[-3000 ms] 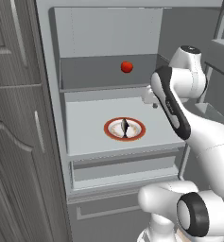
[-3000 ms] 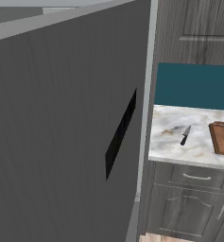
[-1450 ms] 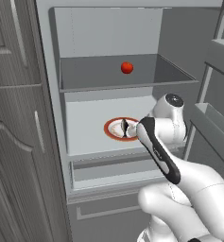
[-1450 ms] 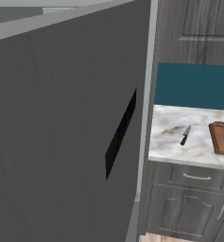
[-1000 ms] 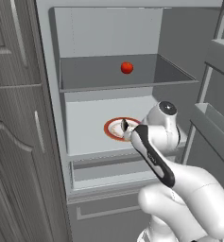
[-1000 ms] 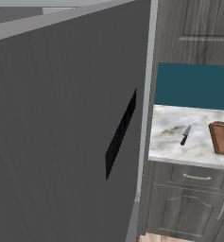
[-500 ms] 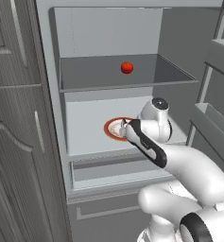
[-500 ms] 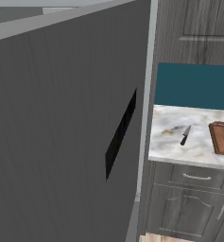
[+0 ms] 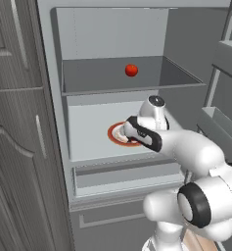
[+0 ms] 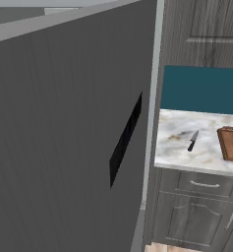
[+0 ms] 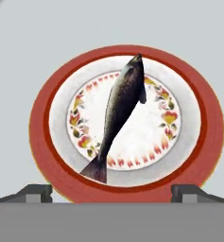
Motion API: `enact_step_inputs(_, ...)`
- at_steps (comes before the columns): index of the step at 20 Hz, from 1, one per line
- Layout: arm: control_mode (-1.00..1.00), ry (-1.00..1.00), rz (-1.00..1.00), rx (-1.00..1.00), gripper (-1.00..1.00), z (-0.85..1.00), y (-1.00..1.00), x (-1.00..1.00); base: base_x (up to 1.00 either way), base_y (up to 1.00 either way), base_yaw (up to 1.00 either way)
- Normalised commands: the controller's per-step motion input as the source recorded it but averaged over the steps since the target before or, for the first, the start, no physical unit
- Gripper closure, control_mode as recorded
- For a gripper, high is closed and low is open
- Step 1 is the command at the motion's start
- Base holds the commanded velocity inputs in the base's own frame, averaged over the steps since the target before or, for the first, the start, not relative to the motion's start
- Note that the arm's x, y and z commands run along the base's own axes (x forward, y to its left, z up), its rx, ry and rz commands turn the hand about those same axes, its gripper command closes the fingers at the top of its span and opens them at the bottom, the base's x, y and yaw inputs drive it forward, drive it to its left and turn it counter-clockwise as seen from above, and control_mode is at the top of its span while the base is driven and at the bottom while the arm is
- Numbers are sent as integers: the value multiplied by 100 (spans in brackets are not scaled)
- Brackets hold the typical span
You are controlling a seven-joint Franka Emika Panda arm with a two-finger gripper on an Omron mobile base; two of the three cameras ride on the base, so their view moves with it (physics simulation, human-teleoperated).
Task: Retrieve the fish from the fridge and place it on the cutting board.
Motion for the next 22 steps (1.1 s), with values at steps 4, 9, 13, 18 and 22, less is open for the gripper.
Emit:
enact_step_inputs(4, -100, 0, -2, 0, -100, -19, 0, 36, 0, 0, 0)
enact_step_inputs(9, -100, 0, -2, 0, -100, -25, 0, 32, 0, 0, 0)
enact_step_inputs(13, -100, 0, 0, 0, -100, -8, 1, 25, 0, 0, 0)
enact_step_inputs(18, -100, 2, 0, 0, -100, 0, 0, 30, 0, 0, 0)
enact_step_inputs(22, -100, 4, 0, 0, -100, -4, 0, 23, 0, 0, 0)
